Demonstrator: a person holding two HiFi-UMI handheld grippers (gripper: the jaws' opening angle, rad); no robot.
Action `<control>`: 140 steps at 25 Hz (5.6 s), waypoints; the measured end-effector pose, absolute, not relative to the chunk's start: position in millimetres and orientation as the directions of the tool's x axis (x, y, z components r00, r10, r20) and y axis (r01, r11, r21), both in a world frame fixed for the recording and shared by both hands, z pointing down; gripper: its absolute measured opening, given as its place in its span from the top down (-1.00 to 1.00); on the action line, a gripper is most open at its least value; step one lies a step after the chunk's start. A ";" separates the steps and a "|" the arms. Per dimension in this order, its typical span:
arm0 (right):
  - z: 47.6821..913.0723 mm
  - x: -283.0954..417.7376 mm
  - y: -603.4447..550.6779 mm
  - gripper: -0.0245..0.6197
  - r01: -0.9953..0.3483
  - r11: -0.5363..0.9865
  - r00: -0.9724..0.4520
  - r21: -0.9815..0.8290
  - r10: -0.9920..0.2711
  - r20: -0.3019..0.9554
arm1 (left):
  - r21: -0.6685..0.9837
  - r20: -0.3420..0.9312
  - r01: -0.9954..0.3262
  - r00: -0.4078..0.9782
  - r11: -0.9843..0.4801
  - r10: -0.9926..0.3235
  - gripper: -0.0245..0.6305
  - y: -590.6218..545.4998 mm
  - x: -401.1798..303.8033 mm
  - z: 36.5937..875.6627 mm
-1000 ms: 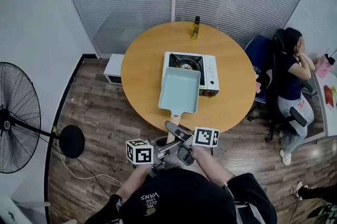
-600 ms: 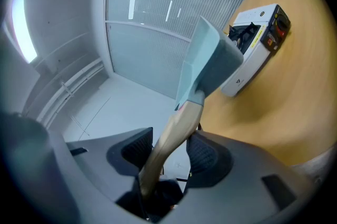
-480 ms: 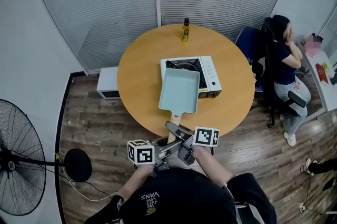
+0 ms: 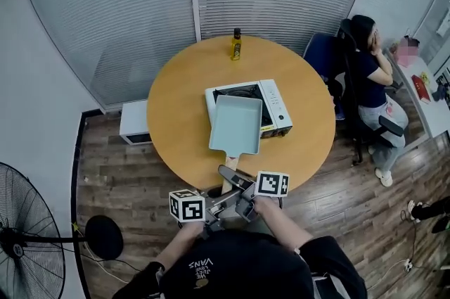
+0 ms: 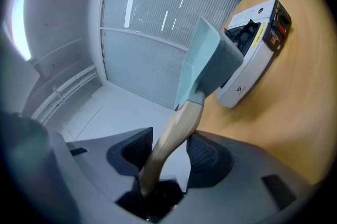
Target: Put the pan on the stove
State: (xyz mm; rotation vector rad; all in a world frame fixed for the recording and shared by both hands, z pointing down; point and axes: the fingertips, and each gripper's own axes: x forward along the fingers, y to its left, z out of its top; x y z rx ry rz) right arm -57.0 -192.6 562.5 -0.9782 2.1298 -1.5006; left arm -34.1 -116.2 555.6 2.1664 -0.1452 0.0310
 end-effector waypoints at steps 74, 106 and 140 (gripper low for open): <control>621.6 54.6 -306.5 0.14 -0.468 0.246 -0.803 -0.849 -0.520 0.292 | 0.871 0.143 -0.294 0.918 -0.393 -0.370 0.20 -240.9 83.9 612.2; 586.7 86.8 -257.8 0.11 -0.606 0.216 -0.617 -0.766 -0.735 0.281 | 0.798 0.187 -0.355 0.914 -0.487 -0.360 -0.12 -220.5 43.9 601.2; 552.0 -7.0 -157.0 0.82 -0.836 0.256 -0.420 -0.486 -0.868 0.265 | 0.519 0.139 -0.432 0.894 -0.738 -0.425 0.90 -163.7 -83.1 554.9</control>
